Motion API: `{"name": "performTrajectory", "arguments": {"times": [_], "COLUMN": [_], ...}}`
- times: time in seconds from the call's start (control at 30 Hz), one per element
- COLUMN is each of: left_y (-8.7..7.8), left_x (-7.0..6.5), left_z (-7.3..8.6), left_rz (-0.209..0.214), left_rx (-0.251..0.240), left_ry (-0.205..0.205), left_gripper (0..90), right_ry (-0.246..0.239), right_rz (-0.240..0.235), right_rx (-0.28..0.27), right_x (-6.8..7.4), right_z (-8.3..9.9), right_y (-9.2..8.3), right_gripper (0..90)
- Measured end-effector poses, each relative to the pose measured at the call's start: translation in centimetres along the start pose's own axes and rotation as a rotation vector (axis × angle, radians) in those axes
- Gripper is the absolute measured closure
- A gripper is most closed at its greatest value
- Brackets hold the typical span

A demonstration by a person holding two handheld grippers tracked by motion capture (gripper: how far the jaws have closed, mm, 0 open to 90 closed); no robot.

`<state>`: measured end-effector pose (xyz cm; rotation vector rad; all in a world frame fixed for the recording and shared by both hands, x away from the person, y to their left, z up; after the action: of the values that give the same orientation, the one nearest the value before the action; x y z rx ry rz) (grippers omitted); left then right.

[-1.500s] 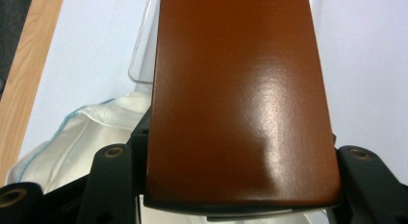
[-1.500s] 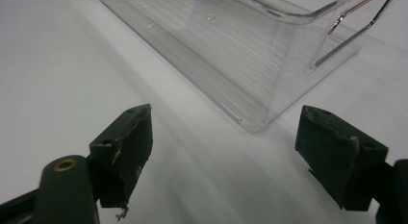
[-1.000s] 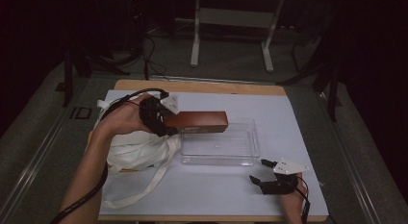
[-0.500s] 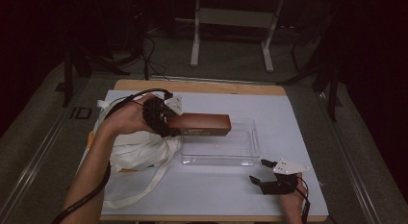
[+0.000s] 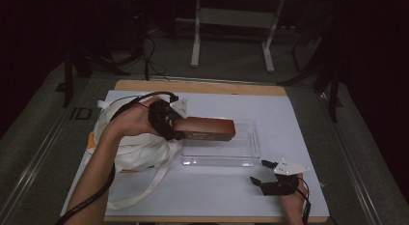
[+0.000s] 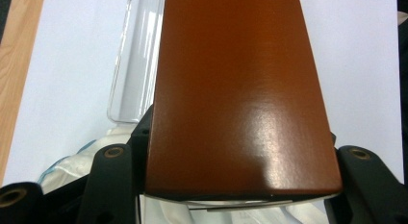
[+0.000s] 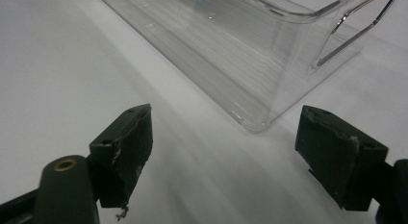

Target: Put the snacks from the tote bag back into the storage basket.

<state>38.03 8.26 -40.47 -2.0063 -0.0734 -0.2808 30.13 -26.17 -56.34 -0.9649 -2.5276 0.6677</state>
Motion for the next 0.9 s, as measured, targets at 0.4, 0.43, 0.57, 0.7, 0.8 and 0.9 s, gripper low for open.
{"name": "performTrajectory", "arguments": {"times": [0.4,0.43,0.57,0.7,0.8,0.9], "left_y": [1.2,1.3,1.7,2.0,2.3,2.7], "left_x": [-0.3,-0.4,-0.5,-0.5,-0.6,-0.7], "left_z": [-0.4,-0.5,-0.6,-0.7,-0.9,-1.1], "left_rz": [0.029,0.031,0.038,0.045,0.051,0.06], "left_rx": [0.008,0.006,0.007,0.012,0.013,0.02], "left_ry": [0.013,0.014,0.018,0.02,0.026,0.034], "left_gripper": [43.7,43.7,43.7,43.7,43.6,43.7], "right_ry": [0.0,-0.001,-0.001,-0.001,-0.001,-0.001], "right_rz": [-0.003,-0.003,-0.005,-0.006,-0.007,-0.007], "right_rx": [0.003,0.003,0.004,0.004,0.004,0.004], "right_x": [0.0,0.0,0.0,0.0,0.0,0.0], "right_z": [0.0,0.0,0.0,0.0,0.0,0.0], "right_y": [0.0,0.0,0.0,0.0,0.0,0.0], "right_gripper": [20.6,20.6,20.6,20.6,20.6,20.6]}}
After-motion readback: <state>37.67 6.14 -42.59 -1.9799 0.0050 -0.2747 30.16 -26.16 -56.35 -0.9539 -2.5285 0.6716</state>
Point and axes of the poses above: each handheld gripper's, and its own axes: y roughly forward along the jaws, z roughly out of its underside, x roughly to its left, the point moved 5 cm from there along y, roughly forward along the jaws, and after that the axes turned 12 degrees about y, right-handed, at the moved point
